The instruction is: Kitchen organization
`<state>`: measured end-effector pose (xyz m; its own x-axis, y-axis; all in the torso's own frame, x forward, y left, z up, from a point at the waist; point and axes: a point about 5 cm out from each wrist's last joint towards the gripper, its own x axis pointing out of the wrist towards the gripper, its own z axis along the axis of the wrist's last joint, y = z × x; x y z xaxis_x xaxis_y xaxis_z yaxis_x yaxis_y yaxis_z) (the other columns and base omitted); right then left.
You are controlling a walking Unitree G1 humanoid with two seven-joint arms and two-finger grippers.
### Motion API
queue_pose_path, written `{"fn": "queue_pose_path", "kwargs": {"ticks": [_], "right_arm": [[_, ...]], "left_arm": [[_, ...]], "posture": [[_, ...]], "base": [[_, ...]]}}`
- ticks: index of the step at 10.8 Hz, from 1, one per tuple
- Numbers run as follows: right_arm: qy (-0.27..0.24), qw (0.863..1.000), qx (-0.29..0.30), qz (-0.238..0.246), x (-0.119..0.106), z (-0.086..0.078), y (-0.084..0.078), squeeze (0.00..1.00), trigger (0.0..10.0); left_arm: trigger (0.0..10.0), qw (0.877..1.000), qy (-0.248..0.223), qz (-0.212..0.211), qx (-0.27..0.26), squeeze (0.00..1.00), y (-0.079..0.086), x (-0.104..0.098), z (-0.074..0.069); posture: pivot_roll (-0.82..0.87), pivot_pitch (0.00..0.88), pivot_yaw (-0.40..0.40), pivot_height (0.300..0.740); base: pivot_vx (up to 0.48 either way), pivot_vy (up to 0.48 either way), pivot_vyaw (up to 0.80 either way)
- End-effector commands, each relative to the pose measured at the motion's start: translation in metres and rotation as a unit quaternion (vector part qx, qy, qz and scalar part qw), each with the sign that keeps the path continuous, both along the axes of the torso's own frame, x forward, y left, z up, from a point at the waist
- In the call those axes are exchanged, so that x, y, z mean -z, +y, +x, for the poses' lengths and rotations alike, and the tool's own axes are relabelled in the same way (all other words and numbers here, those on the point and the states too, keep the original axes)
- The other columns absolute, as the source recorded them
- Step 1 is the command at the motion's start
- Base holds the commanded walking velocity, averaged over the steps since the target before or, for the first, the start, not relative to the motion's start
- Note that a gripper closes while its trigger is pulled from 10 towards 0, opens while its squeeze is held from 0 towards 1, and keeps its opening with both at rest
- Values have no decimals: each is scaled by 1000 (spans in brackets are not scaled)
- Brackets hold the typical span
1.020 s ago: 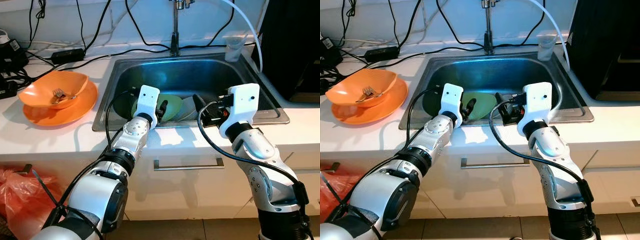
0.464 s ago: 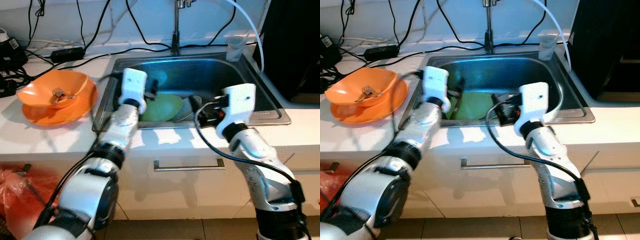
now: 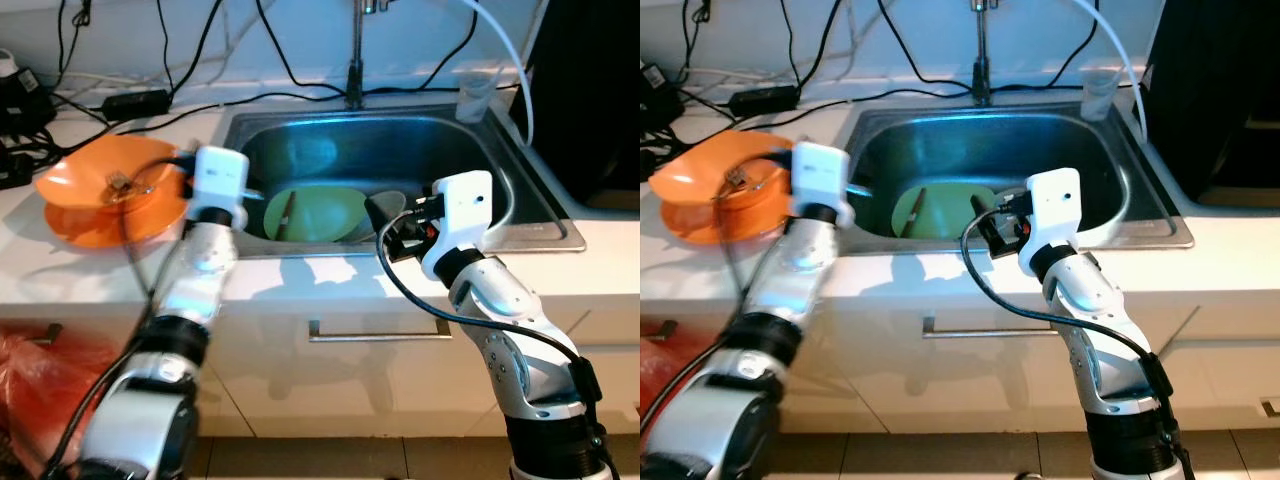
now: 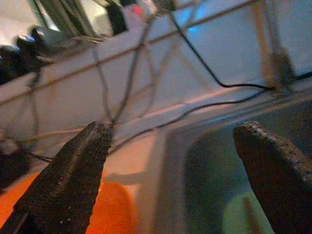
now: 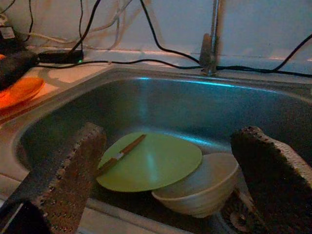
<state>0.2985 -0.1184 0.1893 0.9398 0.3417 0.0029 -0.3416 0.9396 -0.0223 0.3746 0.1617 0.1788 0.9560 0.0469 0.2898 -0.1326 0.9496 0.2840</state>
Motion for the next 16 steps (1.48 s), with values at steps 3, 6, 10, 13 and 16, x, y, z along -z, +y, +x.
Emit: {"fn": "queue_pose_path", "kwargs": {"ticks": [3, 6, 10, 13, 16], "right_arm": [[8, 999, -48, -1, 1, -2, 10, 0, 10000], [11, 998, -69, -6, 0, -4, 13, 0, 10000], [19, 998, -59, -6, 5, -4, 11, 0, 10000], [19, 998, -59, -10, 5, -4, 11, 0, 10000], [19, 998, -59, -10, 5, -4, 11, 0, 10000]], "left_arm": [[10000, 998, -10, 20, -65, 1000, 27, -2, -7], [10000, 998, -2, 23, -64, 0, 20, 0, -7], [10000, 998, 4, 22, -62, 0, 18, 3, -10], [10000, 998, 5, 21, -63, 0, 18, 3, -10], [10000, 998, 5, 21, -63, 0, 18, 3, -10]], "posture": [[-42, 0, 50, 740], [-48, 0, 49, 740], [-46, 0, 51, 740], [-46, 0, 50, 740], [-46, 0, 50, 740]], "base": [[0, 0, 0], [0, 0, 0], [0, 0, 0], [0, 0, 0], [0, 0, 0]]}}
